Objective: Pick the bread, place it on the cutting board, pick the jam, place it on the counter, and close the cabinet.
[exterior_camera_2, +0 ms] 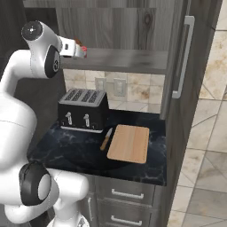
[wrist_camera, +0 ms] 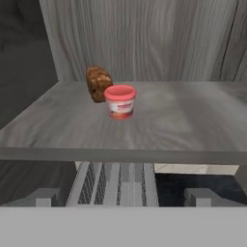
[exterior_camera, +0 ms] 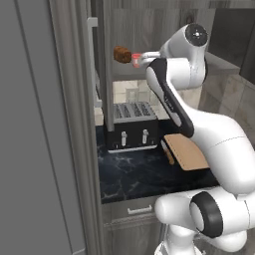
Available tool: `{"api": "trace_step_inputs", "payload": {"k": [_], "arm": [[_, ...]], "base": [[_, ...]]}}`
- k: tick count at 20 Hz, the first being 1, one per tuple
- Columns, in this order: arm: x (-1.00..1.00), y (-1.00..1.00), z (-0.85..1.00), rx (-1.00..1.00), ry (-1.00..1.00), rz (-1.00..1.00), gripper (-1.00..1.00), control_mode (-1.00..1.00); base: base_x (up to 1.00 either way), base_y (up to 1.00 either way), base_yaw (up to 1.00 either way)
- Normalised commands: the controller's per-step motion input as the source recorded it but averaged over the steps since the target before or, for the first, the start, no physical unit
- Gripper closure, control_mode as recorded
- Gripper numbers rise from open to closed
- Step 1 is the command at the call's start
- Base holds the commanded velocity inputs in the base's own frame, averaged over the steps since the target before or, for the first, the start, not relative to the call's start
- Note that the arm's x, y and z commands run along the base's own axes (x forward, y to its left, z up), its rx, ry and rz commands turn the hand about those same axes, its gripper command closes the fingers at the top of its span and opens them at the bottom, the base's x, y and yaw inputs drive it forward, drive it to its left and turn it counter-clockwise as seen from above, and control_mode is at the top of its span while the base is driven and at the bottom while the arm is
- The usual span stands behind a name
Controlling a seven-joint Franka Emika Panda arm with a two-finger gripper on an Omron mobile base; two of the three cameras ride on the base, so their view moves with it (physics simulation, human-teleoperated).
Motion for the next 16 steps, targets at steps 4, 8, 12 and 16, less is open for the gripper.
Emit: {"api": "trace_step_inputs", "payload": {"k": [4,8,12,16], "arm": [[0.34,0.06,0.0,0.0,0.0,0.0,-1.0,-1.0],[0.37,0.02,0.0,0.0,0.0,0.01,-1.0,-1.0],[0.38,0.0,0.0,0.0,0.0,0.01,-1.0,-1.0],[0.38,0.01,0.0,0.0,0.0,0.01,-1.0,-1.0]], "base": [[0.0,0.0,0.0],[0.0,0.0,0.0],[0.0,0.0,0.0],[0.0,0.0,0.0]]}}
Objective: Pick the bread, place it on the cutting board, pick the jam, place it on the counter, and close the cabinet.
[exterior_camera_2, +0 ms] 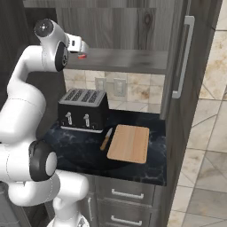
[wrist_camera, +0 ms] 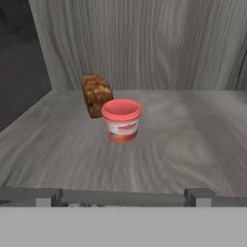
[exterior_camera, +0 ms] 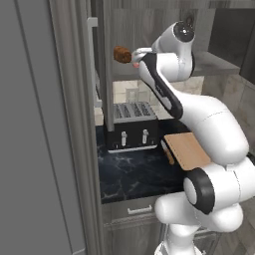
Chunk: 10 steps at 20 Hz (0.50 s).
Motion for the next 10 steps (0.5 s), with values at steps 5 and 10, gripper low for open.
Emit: {"api": "trace_step_inputs", "payload": {"k": [5,10], "arm": [[0.37,0.08,0.0,0.0,0.0,0.01,-1.0,-1.0],[0.34,0.06,0.0,0.0,0.0,0.01,-1.0,-1.0]], "base": [[0.0,0.0,0.0],[0.0,0.0,0.0]]}}
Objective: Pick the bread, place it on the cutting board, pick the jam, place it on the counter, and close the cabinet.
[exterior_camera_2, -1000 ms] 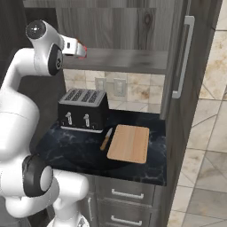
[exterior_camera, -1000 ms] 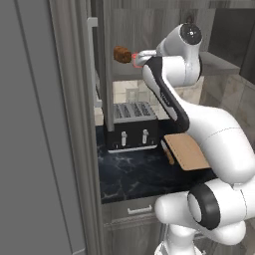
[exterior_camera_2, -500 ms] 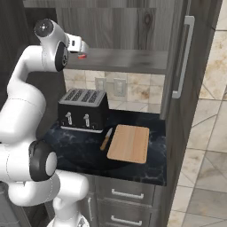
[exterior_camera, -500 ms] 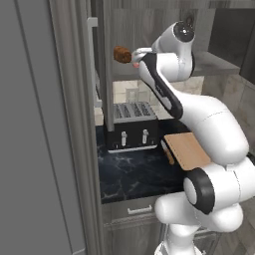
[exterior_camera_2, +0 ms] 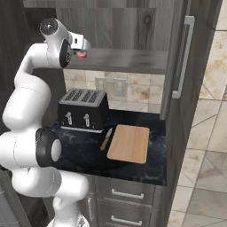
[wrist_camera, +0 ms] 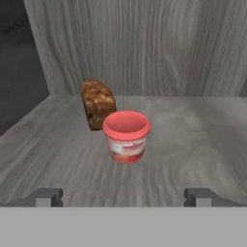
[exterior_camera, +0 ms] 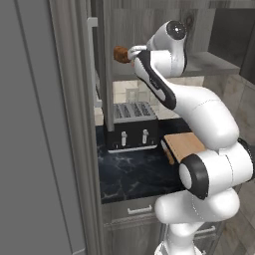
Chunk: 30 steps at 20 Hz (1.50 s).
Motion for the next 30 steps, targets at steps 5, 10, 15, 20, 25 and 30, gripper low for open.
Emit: {"api": "trace_step_inputs", "payload": {"k": [5,10,15,20,25,30], "arm": [[0.29,0.0,0.0,0.0,0.0,0.02,-1.0,-1.0],[0.22,0.0,0.0,0.0,0.0,0.03,-1.0,-1.0],[0.17,0.0,0.0,0.0,0.0,0.03,-1.0,-1.0],[0.18,0.0,-0.05,0.0,0.0,0.03,-1.0,-1.0],[0.14,0.0,-0.14,0.0,0.0,0.02,-1.0,-1.0],[0.16,0.0,-0.12,0.0,0.0,0.01,-1.0,-1.0]], "base": [[0.0,0.0,0.0],[0.0,0.0,0.0],[0.0,0.0,0.0],[0.0,0.0,0.0],[0.0,0.0,0.0],[0.0,0.0,0.0]]}}
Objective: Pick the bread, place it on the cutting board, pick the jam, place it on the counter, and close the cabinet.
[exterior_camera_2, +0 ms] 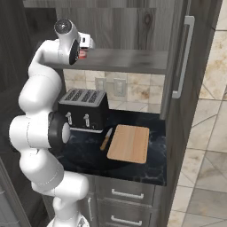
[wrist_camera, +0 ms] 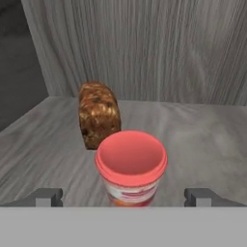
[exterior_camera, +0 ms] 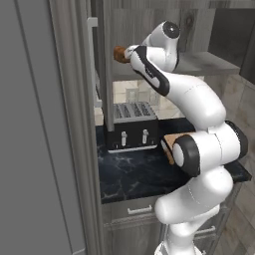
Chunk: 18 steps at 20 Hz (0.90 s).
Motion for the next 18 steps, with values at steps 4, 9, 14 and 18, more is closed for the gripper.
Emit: {"api": "trace_step_inputs", "payload": {"k": [4,9,14,18], "arm": [[0.19,0.0,-0.06,0.0,0.0,0.0,-1.0,-1.0],[0.24,0.0,-0.03,0.0,0.0,0.0,-1.0,-1.0],[0.2,0.0,-0.02,0.0,0.0,0.0,-1.0,-1.0],[0.12,0.0,-0.03,0.0,0.0,0.0,-1.0,-1.0]], "base": [[0.0,0.0,0.0],[0.0,0.0,0.0],[0.0,0.0,0.0],[0.0,0.0,0.0]]}}
